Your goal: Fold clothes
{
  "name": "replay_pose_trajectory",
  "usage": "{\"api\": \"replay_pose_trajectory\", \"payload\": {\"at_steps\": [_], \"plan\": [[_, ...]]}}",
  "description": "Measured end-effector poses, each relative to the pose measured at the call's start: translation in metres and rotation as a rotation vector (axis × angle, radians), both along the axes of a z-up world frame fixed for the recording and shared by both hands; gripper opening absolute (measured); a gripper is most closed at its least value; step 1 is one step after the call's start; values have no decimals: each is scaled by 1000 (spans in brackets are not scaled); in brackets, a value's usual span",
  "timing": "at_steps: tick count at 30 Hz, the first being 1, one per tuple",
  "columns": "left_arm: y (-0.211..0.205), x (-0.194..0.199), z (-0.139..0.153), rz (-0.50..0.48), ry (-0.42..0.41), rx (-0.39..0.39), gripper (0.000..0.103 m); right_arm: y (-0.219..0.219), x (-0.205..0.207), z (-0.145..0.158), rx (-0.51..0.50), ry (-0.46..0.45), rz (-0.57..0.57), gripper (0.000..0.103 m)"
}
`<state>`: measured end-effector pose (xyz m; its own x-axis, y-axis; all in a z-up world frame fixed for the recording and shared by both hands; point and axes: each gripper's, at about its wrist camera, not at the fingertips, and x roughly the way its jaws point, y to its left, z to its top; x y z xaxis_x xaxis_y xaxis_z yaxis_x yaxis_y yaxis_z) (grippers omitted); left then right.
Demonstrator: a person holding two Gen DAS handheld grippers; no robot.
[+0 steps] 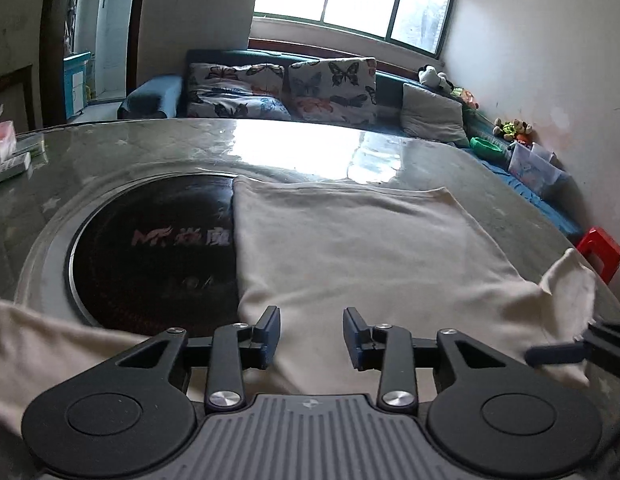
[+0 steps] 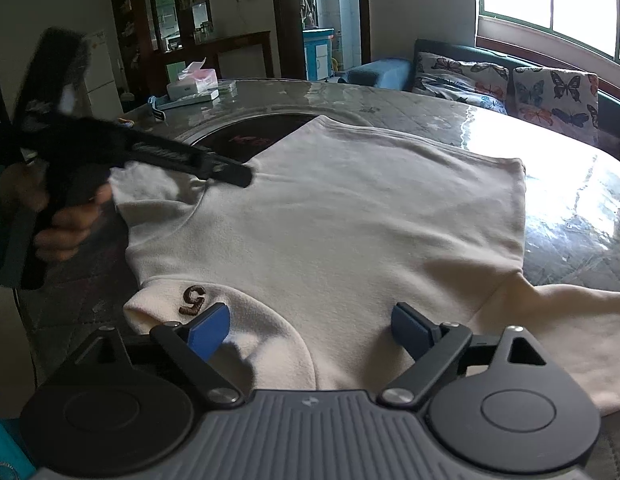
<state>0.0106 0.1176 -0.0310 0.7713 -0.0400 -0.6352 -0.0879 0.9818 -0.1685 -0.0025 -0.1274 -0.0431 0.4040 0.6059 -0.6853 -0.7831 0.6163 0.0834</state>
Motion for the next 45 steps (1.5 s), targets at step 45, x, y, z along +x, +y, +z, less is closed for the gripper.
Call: {"api": "replay_pose_trajectory", "payload": {"at_steps": [45], "plan": [[138, -100, -8, 583, 23, 177, 43, 5, -3, -4, -6, -9, -3, 102]]}}
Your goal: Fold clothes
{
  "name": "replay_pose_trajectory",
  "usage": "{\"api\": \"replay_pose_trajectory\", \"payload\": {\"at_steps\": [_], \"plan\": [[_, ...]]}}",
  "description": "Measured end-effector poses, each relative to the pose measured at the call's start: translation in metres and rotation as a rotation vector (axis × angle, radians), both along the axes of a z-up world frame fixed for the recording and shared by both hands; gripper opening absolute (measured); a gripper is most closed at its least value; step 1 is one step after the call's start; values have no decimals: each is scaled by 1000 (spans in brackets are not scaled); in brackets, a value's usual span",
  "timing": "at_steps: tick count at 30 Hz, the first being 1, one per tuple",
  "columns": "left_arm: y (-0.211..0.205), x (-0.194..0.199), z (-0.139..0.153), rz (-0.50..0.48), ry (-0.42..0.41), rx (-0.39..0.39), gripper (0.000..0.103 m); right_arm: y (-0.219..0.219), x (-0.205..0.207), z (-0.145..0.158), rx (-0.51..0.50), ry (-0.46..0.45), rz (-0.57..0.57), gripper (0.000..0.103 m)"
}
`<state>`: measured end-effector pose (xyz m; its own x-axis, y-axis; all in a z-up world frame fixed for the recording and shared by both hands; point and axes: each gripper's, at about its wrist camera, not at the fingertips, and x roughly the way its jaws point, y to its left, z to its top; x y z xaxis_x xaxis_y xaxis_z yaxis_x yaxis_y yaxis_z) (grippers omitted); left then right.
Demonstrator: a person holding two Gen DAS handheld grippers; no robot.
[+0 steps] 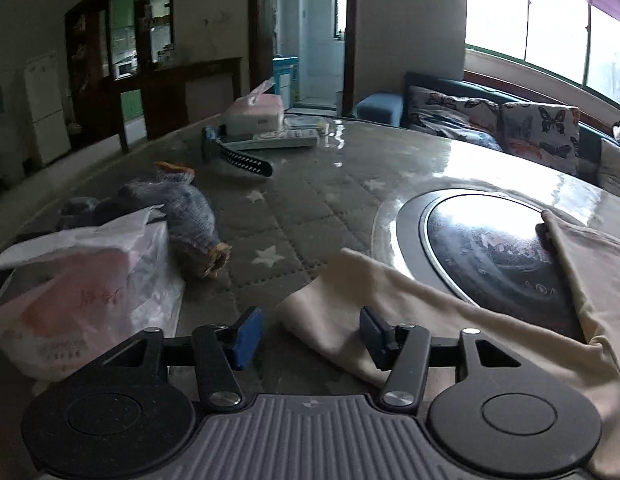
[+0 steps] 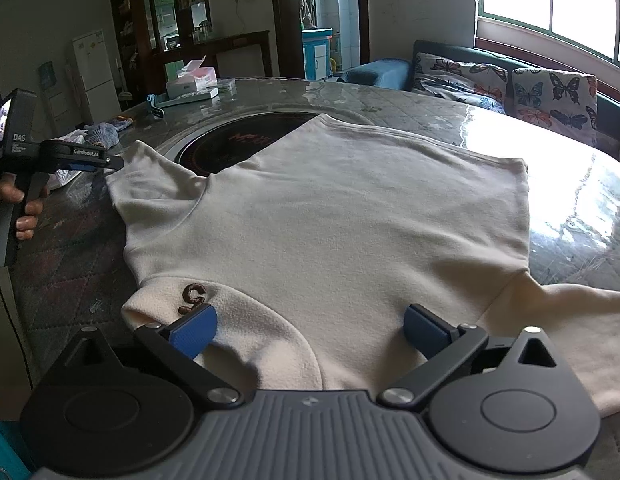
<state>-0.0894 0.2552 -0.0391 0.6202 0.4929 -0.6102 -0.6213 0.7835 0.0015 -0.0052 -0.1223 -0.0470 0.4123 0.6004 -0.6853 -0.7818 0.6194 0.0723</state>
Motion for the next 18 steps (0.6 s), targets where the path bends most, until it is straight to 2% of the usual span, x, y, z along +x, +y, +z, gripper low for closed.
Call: {"api": "replay_pose_trajectory", "payload": {"at_steps": [1, 2, 3, 5, 9, 11, 15, 16, 17, 18], "plan": [[1, 3, 0, 0, 2, 5, 35, 0, 0, 0, 0, 0, -1, 102], [2, 6, 1, 1, 1, 7, 19, 1, 0, 0, -1, -1, 0, 102], [5, 8, 1, 3, -1, 9, 15, 1, 0, 0, -2, -1, 0, 102], [9, 14, 2, 4, -5, 17, 11, 2, -1, -1, -5, -2, 0, 103], [10, 26, 8, -14, -19, 78, 11, 2, -1, 0, -8, -2, 1, 103], [9, 28, 7, -25, -10, 72, 12, 3, -1, -1, -10, -2, -1, 103], [8, 26, 2, -16, 10, 63, 23, 3, 0, -1, -12, -1, -1, 103], [9, 24, 2, -13, 6, 54, 34, 3, 0, -1, -13, -2, -1, 103], [11, 20, 2, -7, -2, 40, 50, 3, 0, -1, -13, -1, 0, 103], [12, 16, 4, 10, -13, 26, 56, 3, 0, -1, -13, -1, 1, 103]]}}
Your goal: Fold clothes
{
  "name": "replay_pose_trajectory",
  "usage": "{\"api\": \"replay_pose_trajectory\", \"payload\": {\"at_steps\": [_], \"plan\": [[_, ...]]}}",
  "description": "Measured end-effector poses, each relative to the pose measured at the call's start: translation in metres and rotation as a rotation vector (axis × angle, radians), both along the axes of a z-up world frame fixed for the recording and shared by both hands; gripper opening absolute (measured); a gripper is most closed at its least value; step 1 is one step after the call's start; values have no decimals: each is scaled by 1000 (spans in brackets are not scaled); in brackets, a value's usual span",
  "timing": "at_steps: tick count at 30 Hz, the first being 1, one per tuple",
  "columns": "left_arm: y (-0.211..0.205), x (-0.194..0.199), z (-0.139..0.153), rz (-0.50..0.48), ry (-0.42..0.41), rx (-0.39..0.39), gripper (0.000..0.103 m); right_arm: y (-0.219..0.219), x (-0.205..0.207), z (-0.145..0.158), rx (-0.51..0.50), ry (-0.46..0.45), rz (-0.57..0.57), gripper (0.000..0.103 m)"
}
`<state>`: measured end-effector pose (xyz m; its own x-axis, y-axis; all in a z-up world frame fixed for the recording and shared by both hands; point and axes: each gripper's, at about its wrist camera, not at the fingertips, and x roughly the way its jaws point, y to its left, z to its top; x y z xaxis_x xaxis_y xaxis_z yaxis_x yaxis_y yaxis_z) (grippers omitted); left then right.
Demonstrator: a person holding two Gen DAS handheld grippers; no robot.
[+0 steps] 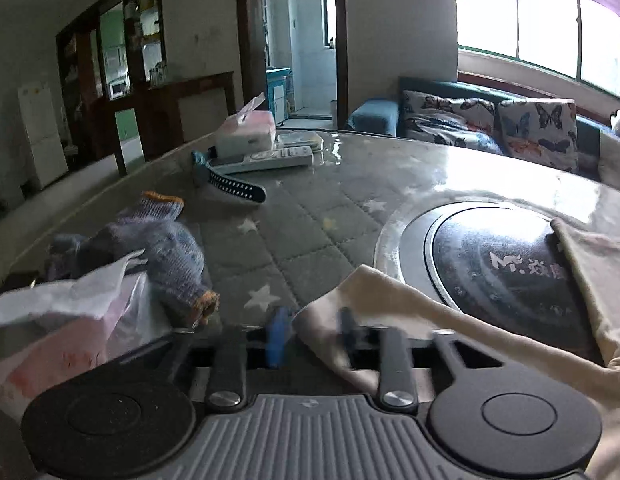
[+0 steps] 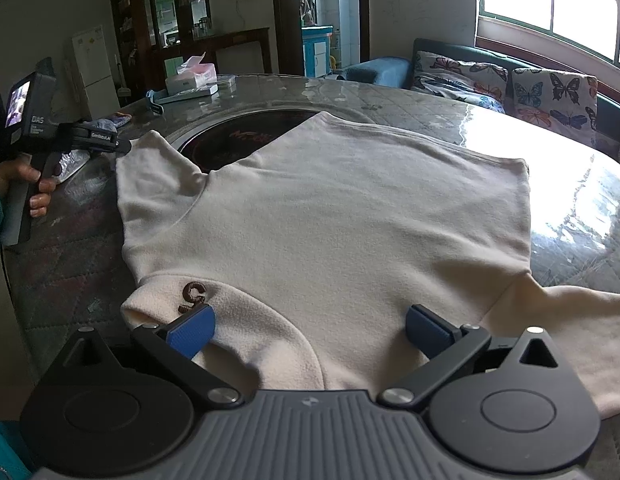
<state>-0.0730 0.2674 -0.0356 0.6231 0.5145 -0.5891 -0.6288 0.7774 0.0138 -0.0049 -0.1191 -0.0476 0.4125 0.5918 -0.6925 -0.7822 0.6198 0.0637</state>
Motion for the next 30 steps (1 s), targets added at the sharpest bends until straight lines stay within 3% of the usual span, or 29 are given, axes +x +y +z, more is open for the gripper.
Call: {"api": "replay_pose_trajectory", "payload": {"at_steps": [3, 9, 12, 14, 18, 22, 30], "plan": [[4, -8, 2, 28, -31, -41, 60, -1, 0, 0, 4, 1, 0, 103], [3, -5, -4, 15, -16, -70, 56, 1, -2, 5, 17, -8, 3, 102], [0, -2, -6, -2, -22, -63, 39, 2, -4, 11, 26, -20, 17, 99], [0, -1, -5, -6, -31, -75, 17, 4, -7, 15, 30, -29, 29, 94], [-6, -2, 9, -28, -88, -114, 8, 5, -7, 21, 49, -28, 20, 82], [-37, -1, 42, -143, -178, -124, 7, 2, -6, 26, 71, -22, 7, 75], [-124, 11, 94, -463, -301, -166, 6, -9, -3, 30, 100, -19, -29, 73]]}}
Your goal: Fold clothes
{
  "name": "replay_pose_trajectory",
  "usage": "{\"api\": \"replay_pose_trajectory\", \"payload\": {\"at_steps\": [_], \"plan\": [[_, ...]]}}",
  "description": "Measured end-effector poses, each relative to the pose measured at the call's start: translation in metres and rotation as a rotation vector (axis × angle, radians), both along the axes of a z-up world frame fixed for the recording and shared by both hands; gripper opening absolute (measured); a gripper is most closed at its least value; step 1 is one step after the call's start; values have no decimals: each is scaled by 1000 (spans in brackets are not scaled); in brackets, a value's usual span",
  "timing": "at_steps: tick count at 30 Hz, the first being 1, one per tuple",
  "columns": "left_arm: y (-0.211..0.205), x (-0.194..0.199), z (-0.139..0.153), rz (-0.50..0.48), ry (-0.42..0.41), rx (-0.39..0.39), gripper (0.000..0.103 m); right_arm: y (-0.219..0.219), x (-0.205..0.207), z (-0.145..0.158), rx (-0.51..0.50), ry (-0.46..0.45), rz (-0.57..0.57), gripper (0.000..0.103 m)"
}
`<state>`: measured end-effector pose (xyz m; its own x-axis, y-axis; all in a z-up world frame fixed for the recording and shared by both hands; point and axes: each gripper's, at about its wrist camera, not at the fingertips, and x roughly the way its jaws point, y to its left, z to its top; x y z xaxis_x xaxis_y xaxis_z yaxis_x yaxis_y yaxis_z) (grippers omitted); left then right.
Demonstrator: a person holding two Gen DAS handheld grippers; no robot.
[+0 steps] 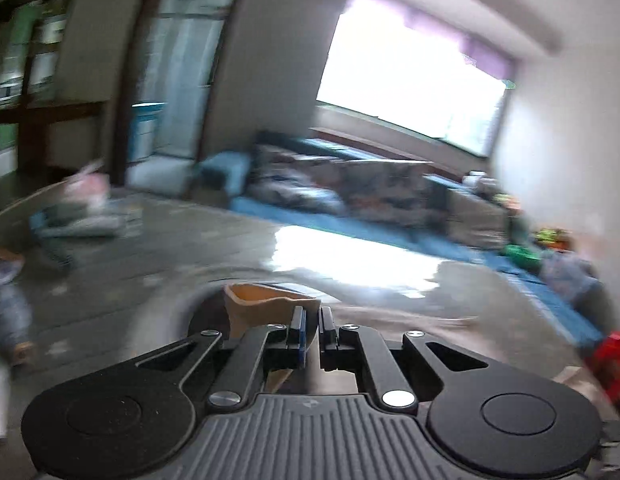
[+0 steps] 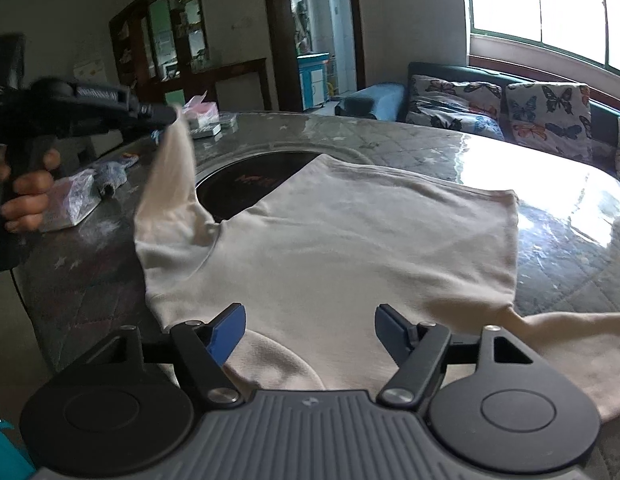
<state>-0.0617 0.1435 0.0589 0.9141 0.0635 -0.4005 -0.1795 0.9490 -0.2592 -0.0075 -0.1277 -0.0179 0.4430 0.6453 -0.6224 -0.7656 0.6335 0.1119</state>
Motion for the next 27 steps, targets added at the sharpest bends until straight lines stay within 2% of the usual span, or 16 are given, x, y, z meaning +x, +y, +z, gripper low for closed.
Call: {"api": "replay_pose_trajectory", "payload": {"at_steps": [5, 9, 15, 18, 20, 21, 24, 27], "plan": [[-53, 14, 8, -180, -23, -15, 7, -11, 4, -1, 17, 18, -33, 71], [-85, 26, 0, -285, -29, -35, 7, -20, 7, -4, 22, 34, -60, 71], [-113, 37, -27, -402, 78, -55, 10, -32, 9, -6, 24, 57, -90, 71], [-103, 29, -31, -365, 83, -8, 19, -36, 9, -5, 25, 66, -99, 68], [-91, 20, -33, -315, 80, 62, 39, -36, 11, -3, 29, 71, -101, 62], [-84, 15, -35, -290, 83, 94, 43, -34, 13, -2, 33, 75, -98, 61], [-66, -2, -42, -218, 112, 171, 46, -23, 20, 0, 40, 88, -76, 55], [-47, -20, -54, -148, 142, 224, 53, -6, 25, -3, 26, 105, -42, 46]]}}
